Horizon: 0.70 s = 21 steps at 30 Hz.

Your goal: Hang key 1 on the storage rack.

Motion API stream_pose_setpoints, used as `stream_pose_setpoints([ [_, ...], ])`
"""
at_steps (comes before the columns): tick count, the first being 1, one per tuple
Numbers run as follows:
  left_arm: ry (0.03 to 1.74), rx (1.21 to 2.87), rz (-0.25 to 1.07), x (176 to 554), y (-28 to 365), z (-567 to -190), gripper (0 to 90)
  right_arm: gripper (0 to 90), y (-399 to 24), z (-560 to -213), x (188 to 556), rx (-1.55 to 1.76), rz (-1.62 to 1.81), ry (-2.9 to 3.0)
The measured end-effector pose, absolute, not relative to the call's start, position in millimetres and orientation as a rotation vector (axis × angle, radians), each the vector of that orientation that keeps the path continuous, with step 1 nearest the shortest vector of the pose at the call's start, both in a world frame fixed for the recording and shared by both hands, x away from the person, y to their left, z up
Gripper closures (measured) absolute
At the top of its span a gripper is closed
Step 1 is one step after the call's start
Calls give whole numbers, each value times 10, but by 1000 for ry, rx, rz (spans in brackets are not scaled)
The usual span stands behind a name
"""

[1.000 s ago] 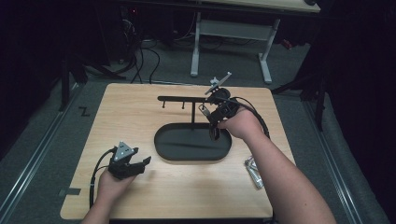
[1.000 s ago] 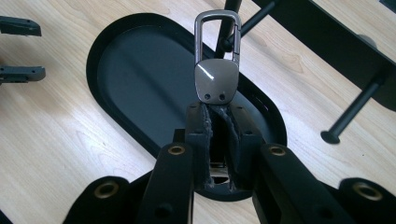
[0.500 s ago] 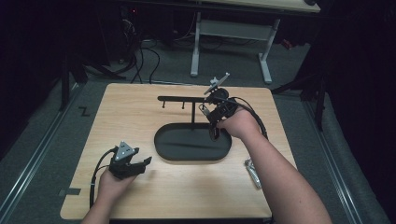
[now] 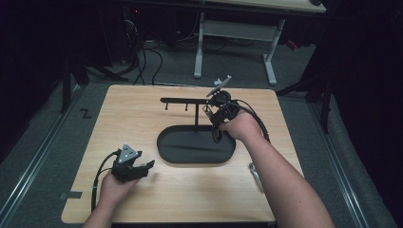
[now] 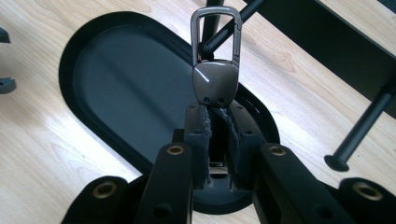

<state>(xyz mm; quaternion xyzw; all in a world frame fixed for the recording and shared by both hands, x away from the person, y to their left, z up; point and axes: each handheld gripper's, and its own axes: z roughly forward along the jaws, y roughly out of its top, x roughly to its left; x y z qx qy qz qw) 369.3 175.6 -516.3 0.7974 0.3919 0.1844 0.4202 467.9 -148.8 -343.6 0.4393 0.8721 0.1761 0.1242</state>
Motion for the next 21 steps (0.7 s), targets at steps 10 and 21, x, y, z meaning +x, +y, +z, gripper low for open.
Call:
stream_pose_setpoints([
  [10,983,1997,456,3693,1765,-5161,350,803,-1490,-3476,4747,1300,519,2529],
  [21,987,1988,452,3687,1772,-5160,350,798,-1461,-3518,4793,1322,512,2520],
])
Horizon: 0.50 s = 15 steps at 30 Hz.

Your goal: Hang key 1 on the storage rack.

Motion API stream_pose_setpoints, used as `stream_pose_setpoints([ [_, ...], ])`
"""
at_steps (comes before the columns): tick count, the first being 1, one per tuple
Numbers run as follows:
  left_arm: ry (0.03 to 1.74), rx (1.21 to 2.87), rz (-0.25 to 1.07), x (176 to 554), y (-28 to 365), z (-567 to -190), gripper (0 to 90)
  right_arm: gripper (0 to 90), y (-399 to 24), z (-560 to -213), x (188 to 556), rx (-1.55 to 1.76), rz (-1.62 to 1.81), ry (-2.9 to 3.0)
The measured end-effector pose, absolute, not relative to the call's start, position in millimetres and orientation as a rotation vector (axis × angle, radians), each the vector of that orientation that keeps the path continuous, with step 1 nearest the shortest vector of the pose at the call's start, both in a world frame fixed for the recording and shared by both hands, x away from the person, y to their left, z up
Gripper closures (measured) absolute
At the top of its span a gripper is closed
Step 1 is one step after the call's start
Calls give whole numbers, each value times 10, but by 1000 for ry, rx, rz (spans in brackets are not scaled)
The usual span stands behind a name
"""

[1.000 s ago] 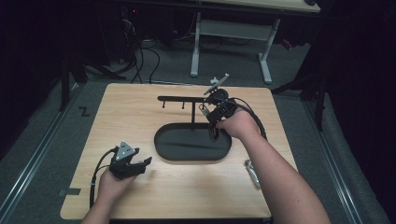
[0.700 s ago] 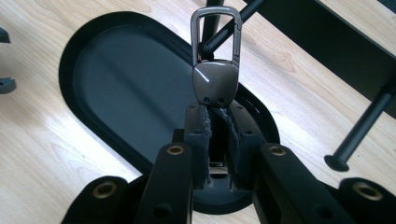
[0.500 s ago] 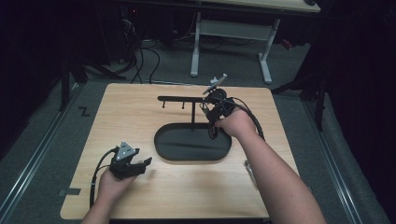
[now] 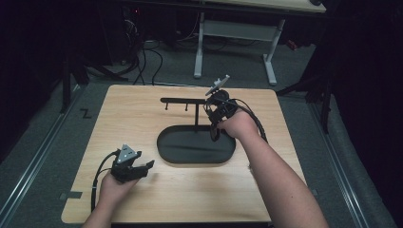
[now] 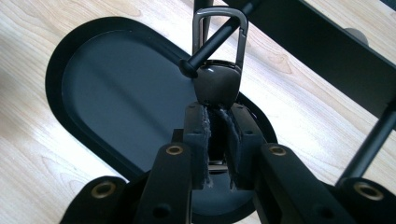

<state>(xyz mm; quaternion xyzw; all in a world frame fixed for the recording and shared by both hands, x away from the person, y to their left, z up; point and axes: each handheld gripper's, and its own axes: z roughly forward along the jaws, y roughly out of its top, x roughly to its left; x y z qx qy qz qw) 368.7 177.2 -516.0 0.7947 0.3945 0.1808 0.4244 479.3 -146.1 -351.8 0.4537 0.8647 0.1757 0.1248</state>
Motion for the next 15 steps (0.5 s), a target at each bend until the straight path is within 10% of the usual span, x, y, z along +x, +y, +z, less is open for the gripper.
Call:
stream_pose_setpoints([
  [15,985,1991,447,3685,1769,-5162,350,761,-1412,-3606,4821,1320,527,2519],
])
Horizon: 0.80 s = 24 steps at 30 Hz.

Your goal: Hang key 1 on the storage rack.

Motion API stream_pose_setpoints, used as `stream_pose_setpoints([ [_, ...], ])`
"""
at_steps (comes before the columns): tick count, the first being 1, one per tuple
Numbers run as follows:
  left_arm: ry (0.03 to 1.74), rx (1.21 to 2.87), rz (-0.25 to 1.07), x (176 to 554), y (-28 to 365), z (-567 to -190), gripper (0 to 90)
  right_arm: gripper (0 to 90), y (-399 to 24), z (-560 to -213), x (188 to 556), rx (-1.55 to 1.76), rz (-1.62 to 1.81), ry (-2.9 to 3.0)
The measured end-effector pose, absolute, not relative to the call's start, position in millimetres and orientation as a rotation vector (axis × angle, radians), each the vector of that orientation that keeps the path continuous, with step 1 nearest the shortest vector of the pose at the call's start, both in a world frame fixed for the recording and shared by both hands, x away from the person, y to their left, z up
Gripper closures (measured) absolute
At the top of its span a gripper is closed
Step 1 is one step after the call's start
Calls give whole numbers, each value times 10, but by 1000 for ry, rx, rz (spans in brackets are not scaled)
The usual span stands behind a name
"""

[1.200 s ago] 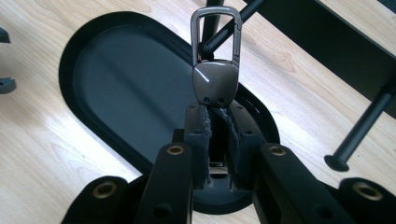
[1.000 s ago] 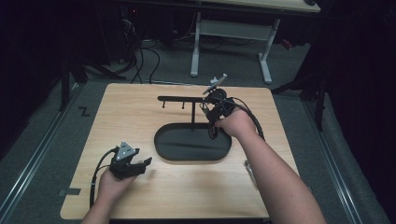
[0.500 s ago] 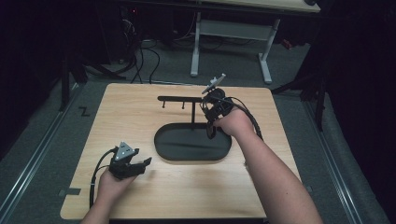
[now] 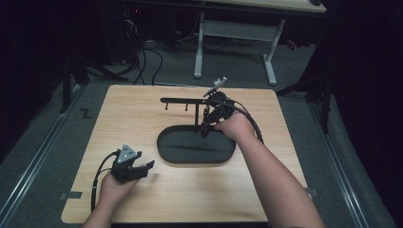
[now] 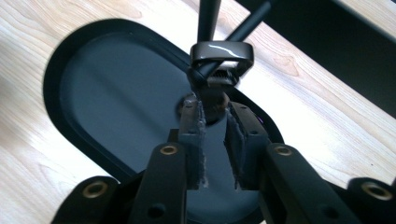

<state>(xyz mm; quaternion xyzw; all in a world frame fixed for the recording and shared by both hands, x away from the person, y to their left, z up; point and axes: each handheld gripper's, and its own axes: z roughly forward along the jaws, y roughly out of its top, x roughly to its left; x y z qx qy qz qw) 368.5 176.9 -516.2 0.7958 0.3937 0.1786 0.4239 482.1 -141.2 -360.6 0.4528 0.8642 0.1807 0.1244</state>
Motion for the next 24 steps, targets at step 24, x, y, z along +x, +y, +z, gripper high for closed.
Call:
stream_pose_setpoints([
  [24,961,2021,469,3673,1700,-5172,357,669,-1598,-3614,4376,1306,666,2525],
])
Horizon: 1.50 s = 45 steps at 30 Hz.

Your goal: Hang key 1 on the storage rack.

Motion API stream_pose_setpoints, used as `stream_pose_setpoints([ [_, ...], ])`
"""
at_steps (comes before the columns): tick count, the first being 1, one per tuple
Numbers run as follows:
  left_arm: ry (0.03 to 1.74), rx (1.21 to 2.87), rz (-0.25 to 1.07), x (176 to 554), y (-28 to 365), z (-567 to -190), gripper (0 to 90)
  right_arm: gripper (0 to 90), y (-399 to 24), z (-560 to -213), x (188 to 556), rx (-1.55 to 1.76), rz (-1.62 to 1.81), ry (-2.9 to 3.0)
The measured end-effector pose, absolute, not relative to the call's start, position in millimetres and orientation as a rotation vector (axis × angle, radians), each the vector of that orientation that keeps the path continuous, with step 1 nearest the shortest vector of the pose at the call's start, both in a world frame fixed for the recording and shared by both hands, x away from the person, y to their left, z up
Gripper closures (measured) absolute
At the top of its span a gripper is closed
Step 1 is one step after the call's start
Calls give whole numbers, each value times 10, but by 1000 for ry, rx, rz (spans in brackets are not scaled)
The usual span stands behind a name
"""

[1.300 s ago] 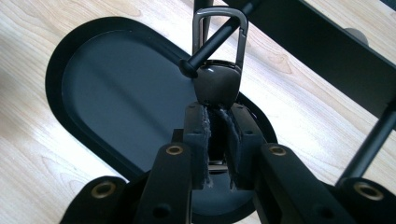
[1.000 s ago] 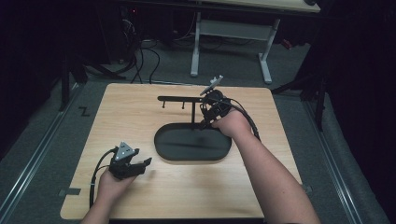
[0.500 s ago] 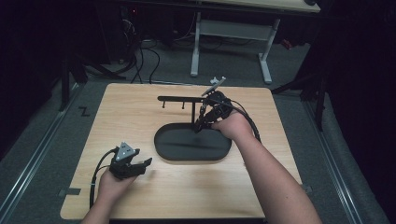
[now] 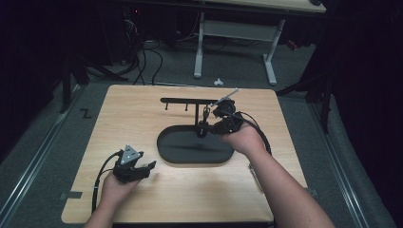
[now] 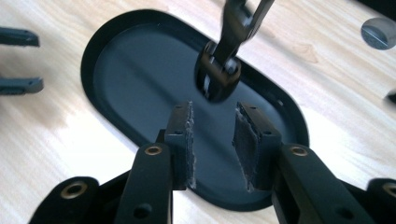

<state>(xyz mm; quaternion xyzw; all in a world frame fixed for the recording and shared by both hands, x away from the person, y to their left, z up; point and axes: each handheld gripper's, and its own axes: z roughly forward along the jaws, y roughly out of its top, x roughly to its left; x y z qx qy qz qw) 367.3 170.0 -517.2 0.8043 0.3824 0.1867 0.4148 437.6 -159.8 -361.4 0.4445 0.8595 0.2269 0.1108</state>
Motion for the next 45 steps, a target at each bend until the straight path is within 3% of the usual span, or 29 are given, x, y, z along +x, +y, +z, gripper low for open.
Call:
stream_pose_setpoints([
  [11,952,2033,453,3662,1675,-5181,390,619,-1597,-4008,3895,1241,687,2588],
  [27,922,2051,464,3633,1646,-5164,480,605,-1766,-4752,3359,1210,774,2561],
  [32,930,2038,492,3641,1639,-5139,471,606,-1809,-4926,3189,1194,813,2544],
  [38,955,2043,504,3656,1639,-5150,430,629,-2007,-4913,3060,1180,842,2537],
  [45,945,2047,508,3664,1627,-5158,417,715,-2543,-4816,3128,1315,823,2375],
])
